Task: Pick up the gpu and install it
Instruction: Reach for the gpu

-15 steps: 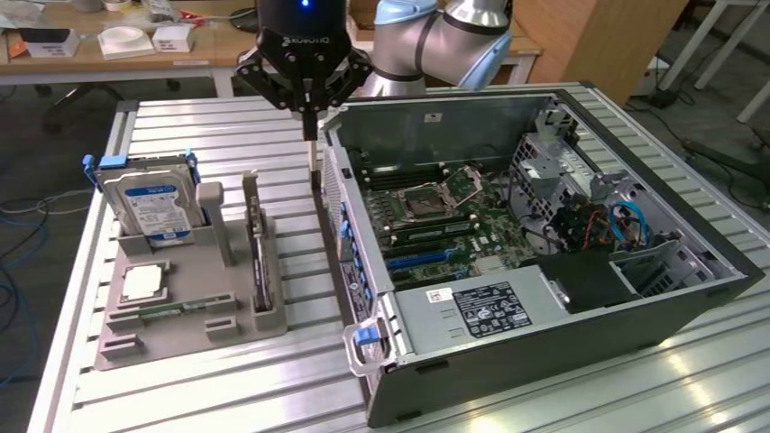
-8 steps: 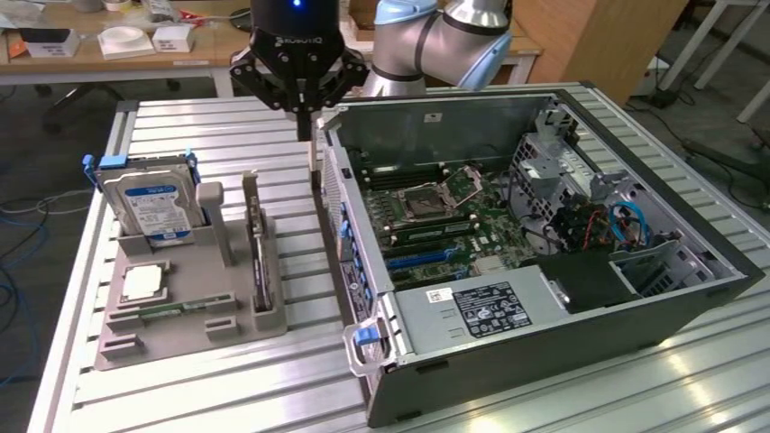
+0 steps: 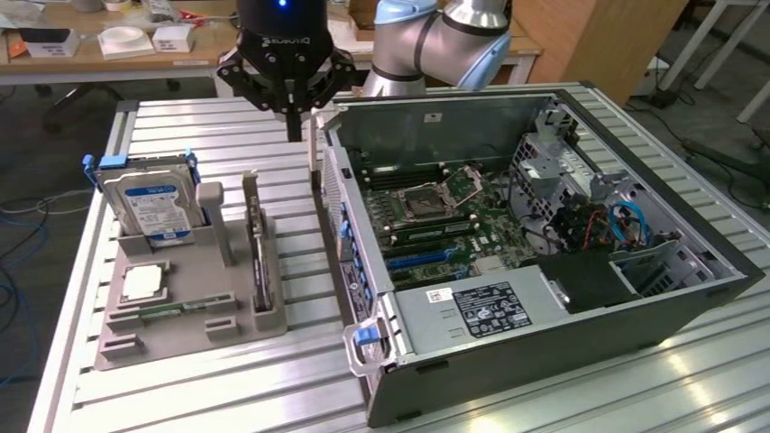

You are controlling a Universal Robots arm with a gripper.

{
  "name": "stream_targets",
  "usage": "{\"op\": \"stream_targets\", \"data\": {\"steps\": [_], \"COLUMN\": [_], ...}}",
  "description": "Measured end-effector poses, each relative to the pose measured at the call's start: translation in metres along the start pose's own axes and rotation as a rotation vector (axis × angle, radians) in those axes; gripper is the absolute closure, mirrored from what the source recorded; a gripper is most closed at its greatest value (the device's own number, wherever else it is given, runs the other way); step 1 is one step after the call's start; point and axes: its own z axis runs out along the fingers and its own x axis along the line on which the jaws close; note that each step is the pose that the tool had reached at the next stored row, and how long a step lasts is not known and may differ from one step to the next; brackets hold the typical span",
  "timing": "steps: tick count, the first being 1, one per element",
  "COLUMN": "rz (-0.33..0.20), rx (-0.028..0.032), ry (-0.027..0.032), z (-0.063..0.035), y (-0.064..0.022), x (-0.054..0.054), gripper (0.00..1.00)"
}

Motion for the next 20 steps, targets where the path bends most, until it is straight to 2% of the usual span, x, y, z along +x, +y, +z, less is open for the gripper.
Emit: {"op": "stream_targets", "data": {"steps": [20], "rz": [0.000], "rx": [0.0000], "ry": [0.0000], "z": [-0.0005], "y": [-0.0026], "x": [0.031], "gripper": [0.90]}}
